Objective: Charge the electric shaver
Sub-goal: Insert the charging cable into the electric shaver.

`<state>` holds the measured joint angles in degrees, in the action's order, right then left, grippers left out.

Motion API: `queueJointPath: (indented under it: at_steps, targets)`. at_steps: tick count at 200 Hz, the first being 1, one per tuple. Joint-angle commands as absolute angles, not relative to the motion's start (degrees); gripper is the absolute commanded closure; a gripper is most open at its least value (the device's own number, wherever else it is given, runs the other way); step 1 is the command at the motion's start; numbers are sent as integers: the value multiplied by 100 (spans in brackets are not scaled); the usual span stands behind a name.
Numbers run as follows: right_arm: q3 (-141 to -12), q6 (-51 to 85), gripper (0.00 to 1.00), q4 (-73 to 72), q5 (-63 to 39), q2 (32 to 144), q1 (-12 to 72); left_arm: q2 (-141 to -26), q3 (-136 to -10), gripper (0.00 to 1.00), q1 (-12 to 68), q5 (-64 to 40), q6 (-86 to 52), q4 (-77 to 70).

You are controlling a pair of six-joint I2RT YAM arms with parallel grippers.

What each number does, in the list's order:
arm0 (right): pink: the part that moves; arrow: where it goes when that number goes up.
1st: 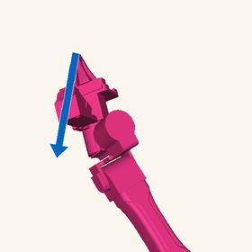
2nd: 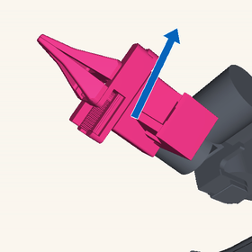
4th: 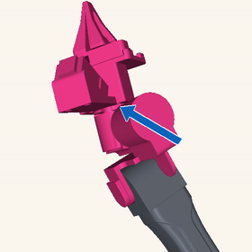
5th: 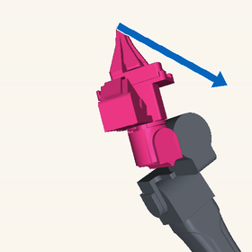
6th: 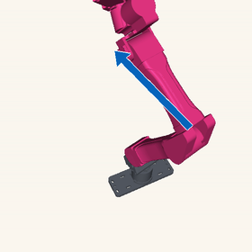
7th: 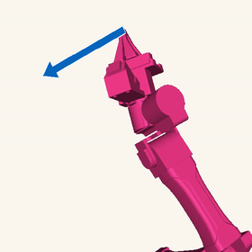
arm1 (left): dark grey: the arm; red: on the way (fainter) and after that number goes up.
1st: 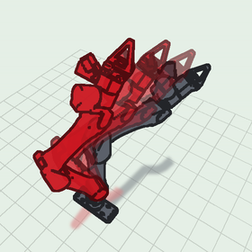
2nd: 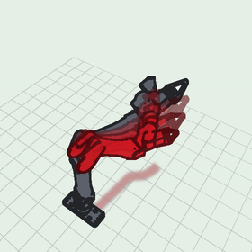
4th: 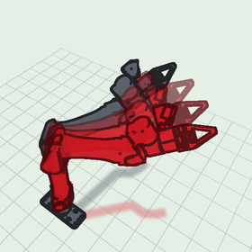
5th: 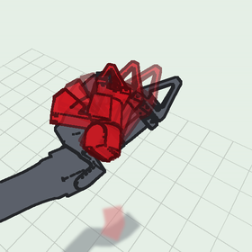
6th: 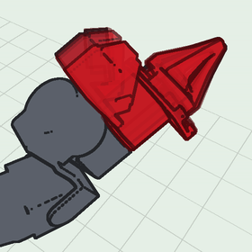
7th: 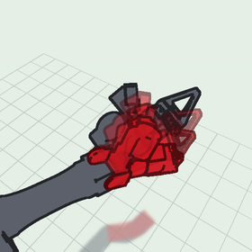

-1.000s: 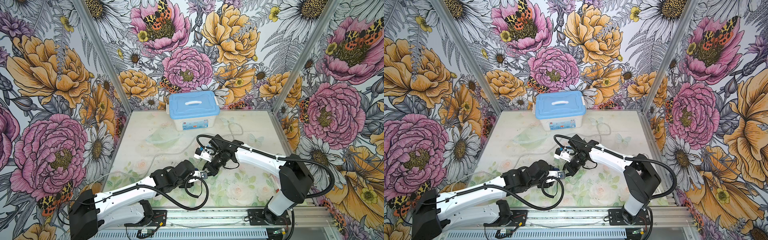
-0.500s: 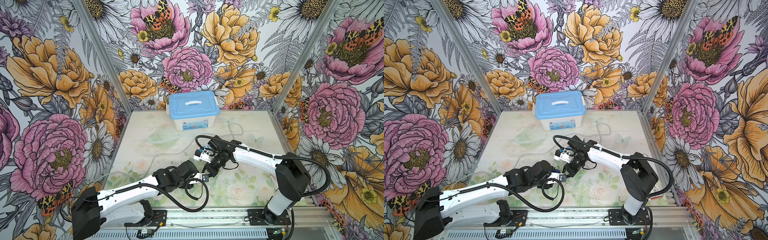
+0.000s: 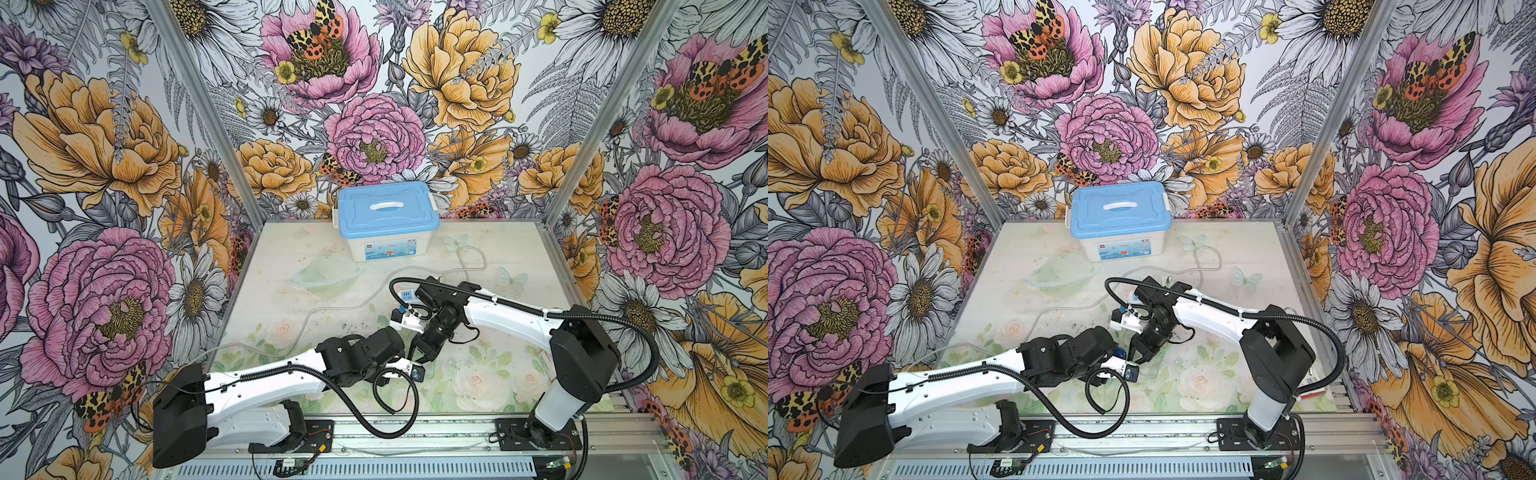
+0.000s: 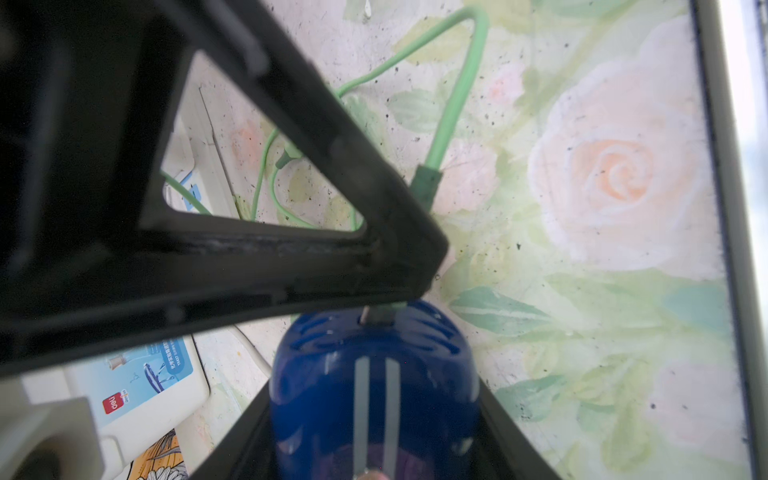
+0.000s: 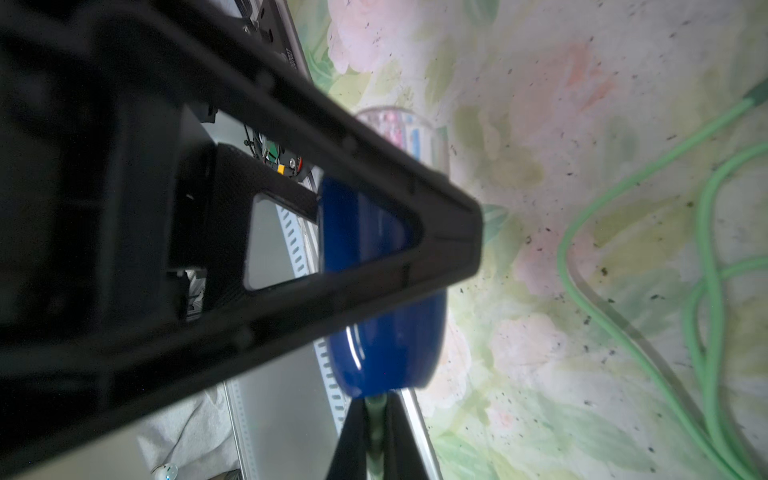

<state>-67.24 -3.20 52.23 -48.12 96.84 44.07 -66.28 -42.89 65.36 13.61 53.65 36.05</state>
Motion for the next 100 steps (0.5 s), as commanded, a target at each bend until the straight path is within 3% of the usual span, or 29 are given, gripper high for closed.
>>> queueJointPath:
  at_steps: [1,100]
  targets:
    - [-6962,-470,100,4427,-4774,9756,4403,-6638,-4726,100,6861,529,5679,2858]
    - [-7169,-649,100,4431,-4476,9779,4256,-6849,-4861,100,7320,391,5558,2819]
